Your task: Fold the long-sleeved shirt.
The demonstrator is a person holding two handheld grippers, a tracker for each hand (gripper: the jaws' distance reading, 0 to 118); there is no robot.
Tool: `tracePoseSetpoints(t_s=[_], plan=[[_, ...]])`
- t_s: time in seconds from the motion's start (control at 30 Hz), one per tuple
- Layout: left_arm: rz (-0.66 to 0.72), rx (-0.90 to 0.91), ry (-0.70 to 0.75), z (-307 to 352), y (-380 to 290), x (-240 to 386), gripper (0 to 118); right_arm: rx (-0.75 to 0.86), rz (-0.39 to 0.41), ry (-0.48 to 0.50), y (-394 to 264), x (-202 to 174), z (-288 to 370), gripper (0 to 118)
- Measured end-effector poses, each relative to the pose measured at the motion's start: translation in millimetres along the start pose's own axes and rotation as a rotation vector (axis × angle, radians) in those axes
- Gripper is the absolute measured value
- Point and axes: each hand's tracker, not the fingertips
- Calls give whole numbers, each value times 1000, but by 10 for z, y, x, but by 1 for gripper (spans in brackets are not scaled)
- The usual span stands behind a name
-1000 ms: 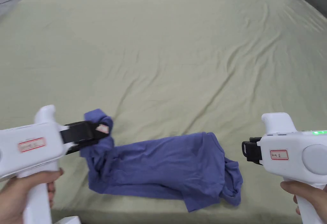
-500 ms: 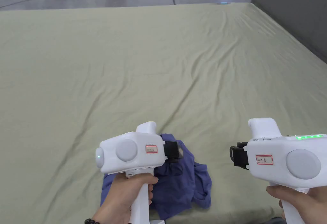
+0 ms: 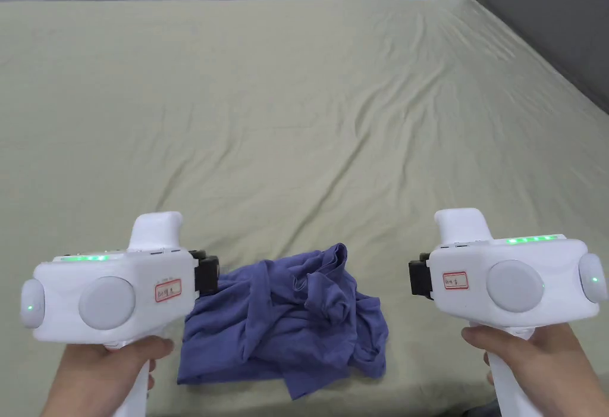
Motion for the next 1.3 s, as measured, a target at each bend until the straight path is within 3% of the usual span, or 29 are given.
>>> tracePoseSetpoints(t_s=[0.03, 0.07, 0.13, 0.53, 0.8, 0.93, 1.17, 1.3], plan=[[17, 0, -16, -15, 14, -47, 0, -1, -2, 13, 6, -15, -9, 3], [-109, 3, 122, 4, 83, -161, 0, -2, -4, 33, 15, -35, -16, 3], [-61, -7, 66, -109, 13, -182, 0, -2, -2, 49, 20, -78, -20, 3], [-178, -129, -115, -1052, -184, 505, 0, -11, -9, 8, -53, 29, 86, 3], [-259, -235, -241, -1340, -461, 1022, 0, -19, -29, -22, -86, 123, 111, 3], [-280, -281, -359, -1206, -497, 1119, 0, -23, -32, -24, -78, 119, 88, 3], [-112, -36, -252, -458, -54, 425, 0, -14, -55, 40, 19, 54, 9, 3], [-27, 28, -140, -59, 84, -158, 0, -30, -82, 176, 113, -117, -156, 3]])
